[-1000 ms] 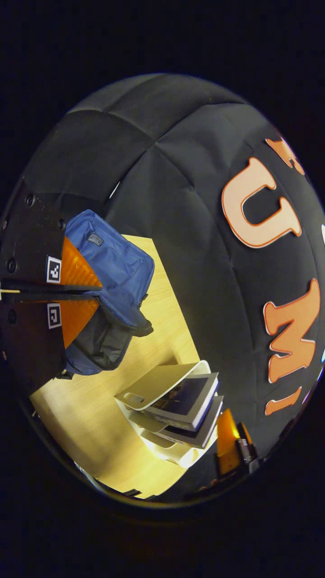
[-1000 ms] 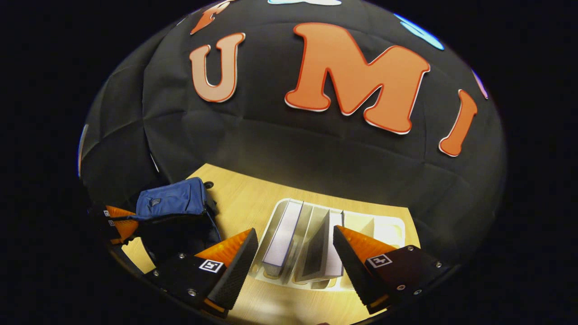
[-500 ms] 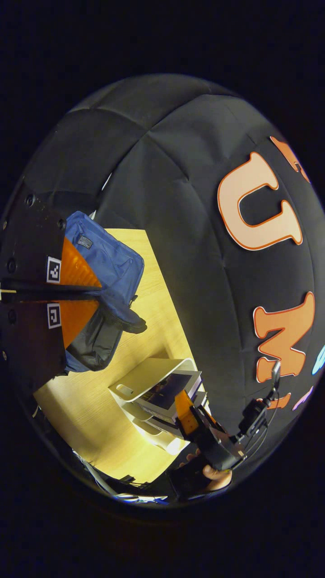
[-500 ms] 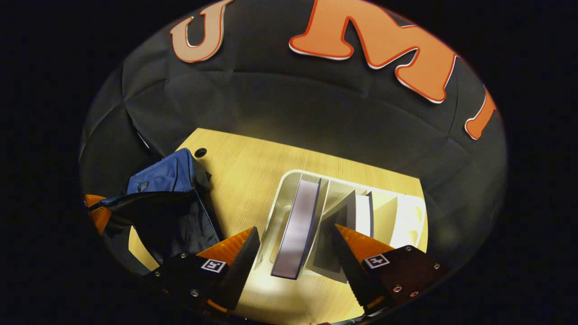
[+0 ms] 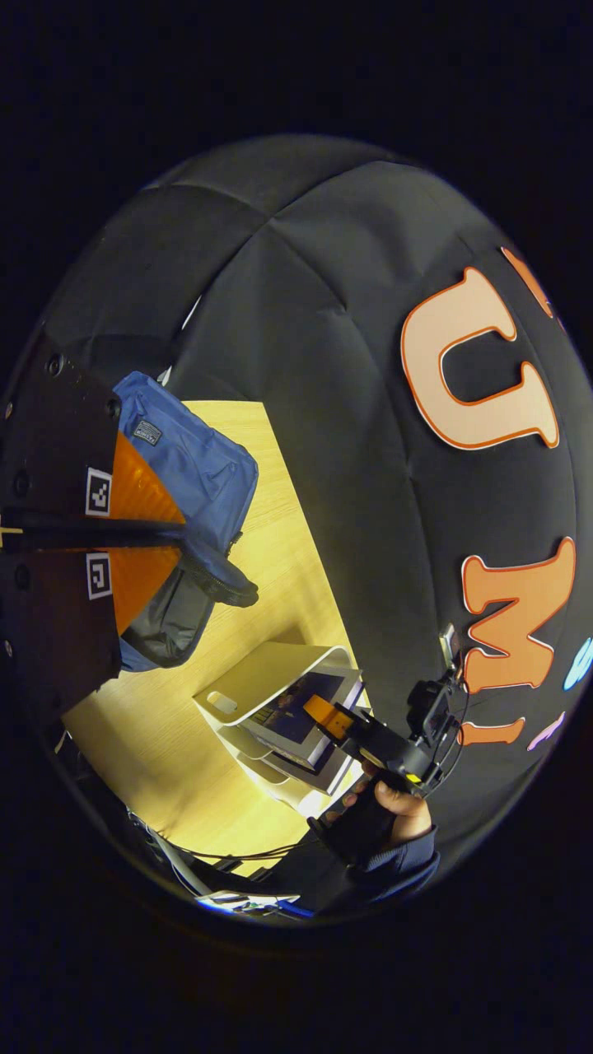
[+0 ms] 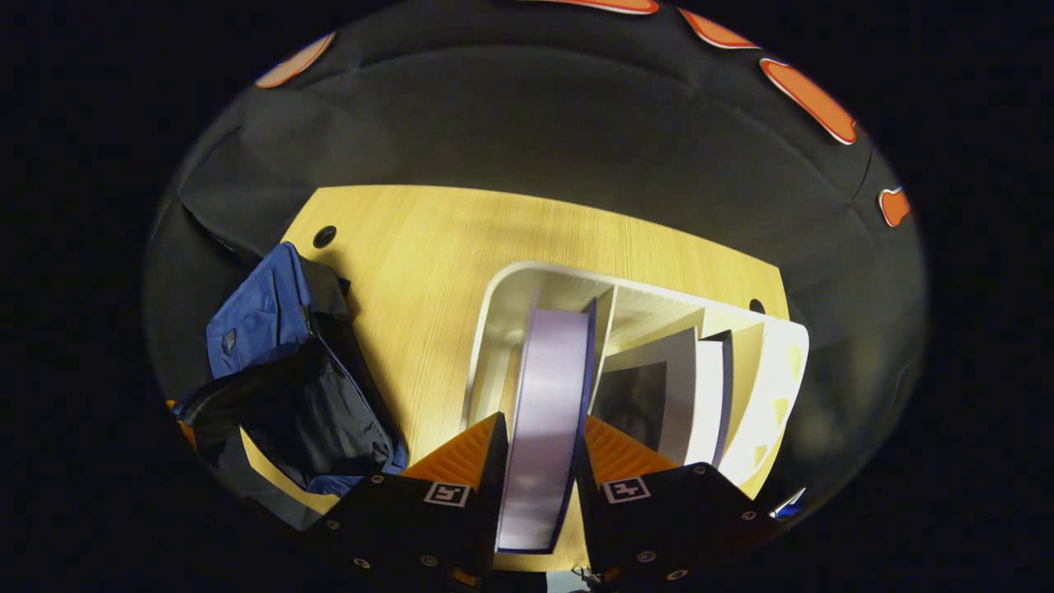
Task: Open the schoolbag, grab two books from the bookshelf and put them into the schoolbag.
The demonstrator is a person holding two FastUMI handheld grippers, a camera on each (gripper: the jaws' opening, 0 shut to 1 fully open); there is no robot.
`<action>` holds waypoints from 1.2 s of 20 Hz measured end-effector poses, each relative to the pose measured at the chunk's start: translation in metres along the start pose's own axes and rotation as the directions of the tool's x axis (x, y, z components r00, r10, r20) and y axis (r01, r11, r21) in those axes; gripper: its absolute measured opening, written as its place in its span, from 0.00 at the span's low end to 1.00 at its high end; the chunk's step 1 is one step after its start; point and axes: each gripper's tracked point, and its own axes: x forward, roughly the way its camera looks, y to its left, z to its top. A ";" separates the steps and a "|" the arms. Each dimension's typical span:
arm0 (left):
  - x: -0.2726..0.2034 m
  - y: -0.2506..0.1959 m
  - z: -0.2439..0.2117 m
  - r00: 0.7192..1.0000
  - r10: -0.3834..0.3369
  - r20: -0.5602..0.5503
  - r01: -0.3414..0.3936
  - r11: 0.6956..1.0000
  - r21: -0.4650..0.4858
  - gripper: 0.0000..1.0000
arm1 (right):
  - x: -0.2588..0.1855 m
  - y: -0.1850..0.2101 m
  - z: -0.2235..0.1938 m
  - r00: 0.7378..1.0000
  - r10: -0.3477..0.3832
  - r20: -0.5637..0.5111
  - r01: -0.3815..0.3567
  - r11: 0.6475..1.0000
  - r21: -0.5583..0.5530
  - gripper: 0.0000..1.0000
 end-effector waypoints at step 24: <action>0.014 0.003 0.031 0.999 -0.036 0.003 0.037 0.995 -0.089 0.02 | -0.191 -0.049 0.004 0.932 0.221 0.288 -0.288 0.934 0.214 0.25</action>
